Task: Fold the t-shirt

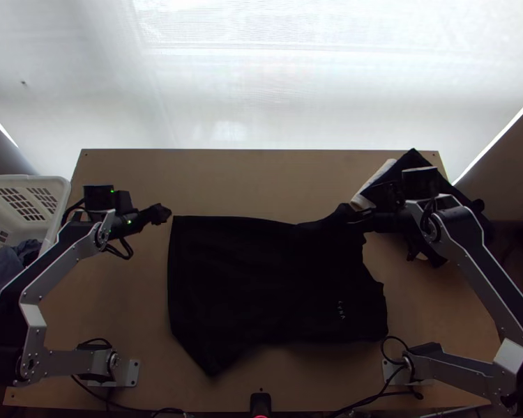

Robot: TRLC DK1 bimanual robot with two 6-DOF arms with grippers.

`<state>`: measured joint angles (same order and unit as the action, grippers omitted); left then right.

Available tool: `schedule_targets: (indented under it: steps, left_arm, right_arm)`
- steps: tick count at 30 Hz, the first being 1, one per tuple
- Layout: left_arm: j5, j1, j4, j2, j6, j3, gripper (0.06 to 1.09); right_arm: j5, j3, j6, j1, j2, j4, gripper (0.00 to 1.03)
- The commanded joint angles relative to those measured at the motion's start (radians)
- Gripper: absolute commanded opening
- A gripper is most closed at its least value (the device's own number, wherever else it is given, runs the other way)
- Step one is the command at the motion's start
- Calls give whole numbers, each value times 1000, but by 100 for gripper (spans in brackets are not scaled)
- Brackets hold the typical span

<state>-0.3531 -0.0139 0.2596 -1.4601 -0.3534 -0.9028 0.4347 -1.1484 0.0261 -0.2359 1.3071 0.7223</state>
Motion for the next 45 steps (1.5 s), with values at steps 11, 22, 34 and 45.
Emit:
schedule_targets:
  steps: [11, 22, 34, 45]
  left_arm:
    - [46, 249, 290, 40, -13, 41, 98]
    - [68, 250, 268, 29, 4, 74, 98]
    - [68, 296, 240, 20, -32, 84, 97]
    - [72, 302, 214, -2, -38, 76, 98]
  right_arm:
    - [-1, 24, 23, -5, 0, -21, 3]
    - [-1, 35, 23, -3, -8, -21, 3]
    - [-2, 44, 23, -3, -8, -32, 3]
    - [-2, 62, 21, 4, -26, -38, 3]
